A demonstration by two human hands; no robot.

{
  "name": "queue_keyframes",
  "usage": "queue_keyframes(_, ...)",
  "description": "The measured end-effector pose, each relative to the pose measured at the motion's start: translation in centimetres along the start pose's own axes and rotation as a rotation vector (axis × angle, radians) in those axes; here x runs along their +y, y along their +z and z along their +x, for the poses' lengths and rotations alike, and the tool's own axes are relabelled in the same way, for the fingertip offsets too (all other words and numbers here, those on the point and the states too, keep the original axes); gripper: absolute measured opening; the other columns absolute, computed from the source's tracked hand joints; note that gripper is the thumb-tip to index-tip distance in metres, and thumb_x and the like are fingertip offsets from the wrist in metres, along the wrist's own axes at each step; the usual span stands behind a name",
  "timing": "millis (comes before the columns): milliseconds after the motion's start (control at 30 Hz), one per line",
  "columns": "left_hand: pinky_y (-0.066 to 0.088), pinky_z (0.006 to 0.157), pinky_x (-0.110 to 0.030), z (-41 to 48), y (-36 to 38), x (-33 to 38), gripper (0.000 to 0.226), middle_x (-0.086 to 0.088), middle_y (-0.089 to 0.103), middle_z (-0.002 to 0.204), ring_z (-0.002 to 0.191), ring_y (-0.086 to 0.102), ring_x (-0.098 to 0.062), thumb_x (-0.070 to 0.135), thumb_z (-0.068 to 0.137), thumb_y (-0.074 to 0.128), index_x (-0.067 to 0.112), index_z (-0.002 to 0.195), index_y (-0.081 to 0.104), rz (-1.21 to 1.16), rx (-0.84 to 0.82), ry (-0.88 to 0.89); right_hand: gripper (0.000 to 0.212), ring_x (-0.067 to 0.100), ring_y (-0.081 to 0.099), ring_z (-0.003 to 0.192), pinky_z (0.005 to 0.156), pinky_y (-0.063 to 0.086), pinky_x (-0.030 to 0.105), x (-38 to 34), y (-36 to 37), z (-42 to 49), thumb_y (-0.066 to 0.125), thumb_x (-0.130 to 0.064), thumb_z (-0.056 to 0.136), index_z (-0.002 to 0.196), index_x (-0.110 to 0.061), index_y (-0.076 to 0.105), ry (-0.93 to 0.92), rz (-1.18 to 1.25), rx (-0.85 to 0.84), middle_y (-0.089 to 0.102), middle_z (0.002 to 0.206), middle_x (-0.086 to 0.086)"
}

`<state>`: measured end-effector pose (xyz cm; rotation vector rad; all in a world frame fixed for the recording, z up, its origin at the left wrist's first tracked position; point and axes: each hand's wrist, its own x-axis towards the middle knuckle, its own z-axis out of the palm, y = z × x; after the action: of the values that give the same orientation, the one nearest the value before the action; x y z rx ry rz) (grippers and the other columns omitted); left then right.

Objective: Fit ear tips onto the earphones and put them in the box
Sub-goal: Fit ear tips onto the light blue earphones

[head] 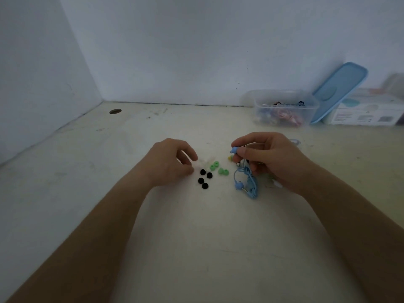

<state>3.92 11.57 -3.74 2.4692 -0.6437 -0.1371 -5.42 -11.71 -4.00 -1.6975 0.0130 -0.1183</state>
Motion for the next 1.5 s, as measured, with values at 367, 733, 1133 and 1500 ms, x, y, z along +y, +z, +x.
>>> queue_keyframes(367, 0.055, 0.078, -0.018, -1.6, -0.3, 2.8, 0.021, -0.001, 0.075, 0.089, 0.086, 0.072, -0.01, 0.002, 0.077, 0.078, 0.019, 0.091, 0.078, -0.564, -0.021, 0.03, 0.011, 0.032, 0.059, 0.083, 0.058, 0.052, 0.02, 0.0, -0.1, -0.1, 0.067, -0.009, 0.09, 0.101, -0.008, 0.07, -0.018, -0.052, -0.097, 0.078, 0.091, 0.008)
queue_keyframes(733, 0.054, 0.095, -0.035, -1.4, 1.2, 3.5, 0.021, -0.008, 0.077, 0.098, 0.098, 0.073, -0.02, -0.001, 0.087, 0.067, 0.012, 0.1, 0.076, -0.816, -0.124, -0.028, 0.011, 0.029, 0.059, 0.076, 0.057, 0.052, 0.025, 0.0, 0.1, -0.1, 0.073, -0.007, 0.085, 0.096, -0.009, 0.073, -0.074, -0.087, -0.088, 0.073, 0.091, 0.018)
queue_keyframes(1133, 0.059, 0.086, -0.036, -1.4, 1.7, 3.9, 0.02, -0.008, 0.077, 0.091, 0.089, 0.074, -0.023, 0.008, 0.079, 0.077, 0.01, 0.099, 0.074, -0.736, -0.081, 0.047, 0.011, 0.024, 0.059, 0.071, 0.06, 0.054, 0.024, -0.3, 0.2, -0.3, 0.074, -0.011, 0.084, 0.095, -0.013, 0.076, -0.079, -0.087, -0.078, 0.069, 0.091, 0.027)
queue_keyframes(1500, 0.058, 0.09, -0.044, -1.4, 1.7, 4.0, 0.023, -0.006, 0.077, 0.093, 0.091, 0.074, -0.023, 0.012, 0.075, 0.08, 0.012, 0.097, 0.074, -0.725, -0.072, 0.075, 0.01, 0.021, 0.059, 0.067, 0.06, 0.054, 0.025, -0.4, 0.2, -0.3, 0.075, -0.011, 0.083, 0.093, -0.012, 0.076, -0.077, -0.105, -0.051, 0.069, 0.084, 0.025)
